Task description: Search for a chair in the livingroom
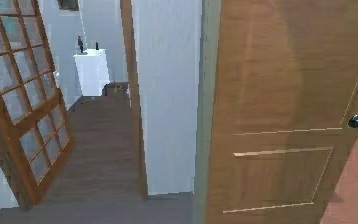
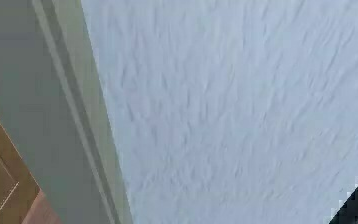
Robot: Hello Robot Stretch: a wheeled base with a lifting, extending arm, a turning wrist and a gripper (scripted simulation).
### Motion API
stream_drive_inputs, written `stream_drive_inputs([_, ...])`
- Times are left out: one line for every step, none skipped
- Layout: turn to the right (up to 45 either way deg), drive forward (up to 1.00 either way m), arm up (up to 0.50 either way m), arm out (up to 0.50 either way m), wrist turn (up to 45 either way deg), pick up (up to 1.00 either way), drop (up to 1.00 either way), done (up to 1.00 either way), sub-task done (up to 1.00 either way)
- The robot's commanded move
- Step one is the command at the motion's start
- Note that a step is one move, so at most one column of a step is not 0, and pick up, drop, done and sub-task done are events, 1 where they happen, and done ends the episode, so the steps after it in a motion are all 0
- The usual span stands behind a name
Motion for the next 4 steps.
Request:
stream_drive_inputs([0.0,0.35,0.0,0.0,0.0,0.0,0.0,0.0,0.0])
stream_drive_inputs([45.0,0.0,0.0,0.0,0.0,0.0,0.0,0.0,0.0])
stream_drive_inputs([30.0,0.0,0.0,0.0,0.0,0.0,0.0,0.0,0.0])
stream_drive_inputs([0.0,1.0,0.0,0.0,0.0,0.0,0.0,0.0,0.0])
